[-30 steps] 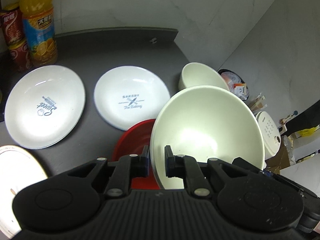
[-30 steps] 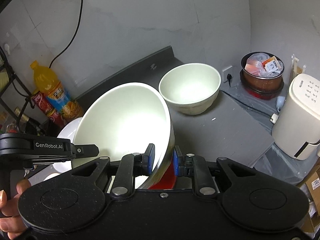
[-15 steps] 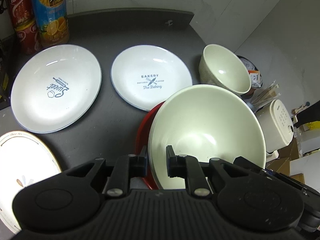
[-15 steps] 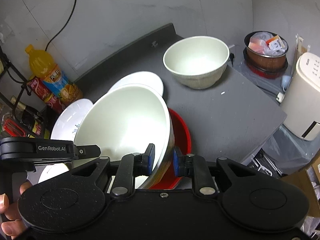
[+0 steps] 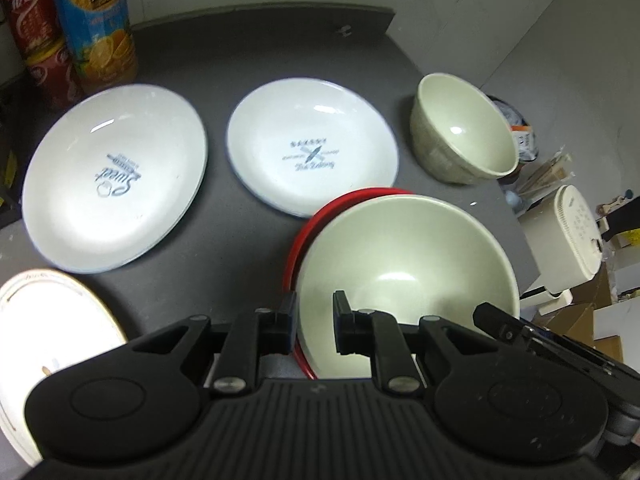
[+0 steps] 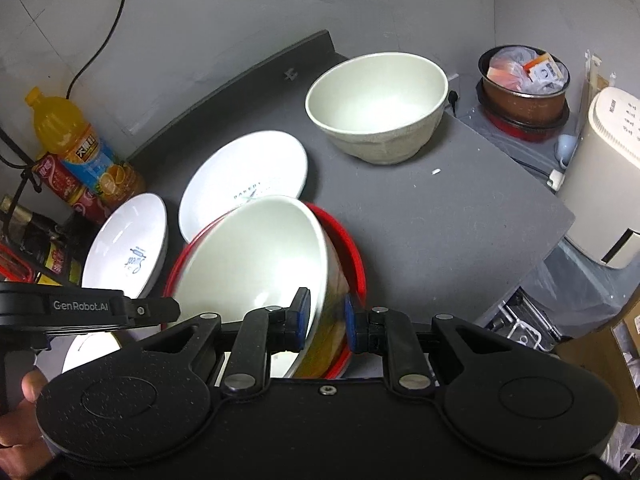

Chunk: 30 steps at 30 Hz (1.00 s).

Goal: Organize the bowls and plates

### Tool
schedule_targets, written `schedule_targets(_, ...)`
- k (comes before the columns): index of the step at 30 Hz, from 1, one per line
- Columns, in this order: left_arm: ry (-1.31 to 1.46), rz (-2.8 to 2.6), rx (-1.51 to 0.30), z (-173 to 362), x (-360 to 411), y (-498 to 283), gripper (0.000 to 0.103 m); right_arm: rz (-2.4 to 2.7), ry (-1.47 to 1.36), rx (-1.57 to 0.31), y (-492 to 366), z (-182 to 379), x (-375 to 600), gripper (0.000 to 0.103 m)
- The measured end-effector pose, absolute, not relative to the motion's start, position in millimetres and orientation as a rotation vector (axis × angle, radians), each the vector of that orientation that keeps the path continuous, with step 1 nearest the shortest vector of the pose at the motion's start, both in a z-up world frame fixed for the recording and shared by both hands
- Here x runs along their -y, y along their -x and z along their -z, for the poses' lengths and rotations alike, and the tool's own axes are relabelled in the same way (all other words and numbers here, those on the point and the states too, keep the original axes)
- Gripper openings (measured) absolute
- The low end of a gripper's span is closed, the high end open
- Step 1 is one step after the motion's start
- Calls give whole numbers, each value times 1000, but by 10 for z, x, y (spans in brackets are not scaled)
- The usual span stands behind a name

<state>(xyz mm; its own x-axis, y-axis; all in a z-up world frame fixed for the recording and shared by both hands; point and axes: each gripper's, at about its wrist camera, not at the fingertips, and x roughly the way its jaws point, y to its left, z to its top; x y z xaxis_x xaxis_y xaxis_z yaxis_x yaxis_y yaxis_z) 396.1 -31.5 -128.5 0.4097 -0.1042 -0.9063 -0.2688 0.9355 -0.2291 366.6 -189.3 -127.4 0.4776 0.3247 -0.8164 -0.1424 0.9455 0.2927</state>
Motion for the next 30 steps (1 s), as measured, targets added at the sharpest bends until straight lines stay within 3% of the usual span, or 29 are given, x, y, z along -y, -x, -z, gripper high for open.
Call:
schedule_targets(4,360,-101,-1148,1240,323,-3964,16,-289,-198,-1043,-3689,1264,1875,21)
schedule_targets(8,355,-104,-1141,1202,306,-3949,24,-305,-192,-1008,-3676,1170,1883,22)
schedule_targets(12,349,-105,-1127,1135,303,-3953,30,-301,-186,-980,-3668,1073,1912,33)
schedule_targets(16,342,-104,-1099,1039,341,-3955,44,-296,-207,-953,-3652,980,1979,59)
schedule_targets(18,332,-105,-1090,1001,367,-3963,52,-299,-221,-936,-3640,949,2028,65)
schedule_targets(20,301,-121,-1084,973,406,-3983,57,-295,-227,-928,-3645,928,2079,67)
schedule_targets(25,304,-114,-1087,969,469,-4055,61,-278,-246,-930,-3694,929,2197,80)
schedule_targets(30,290,-121,-1089,973,566,-4141,62,-271,-258,-937,-3756,949,2316,82)
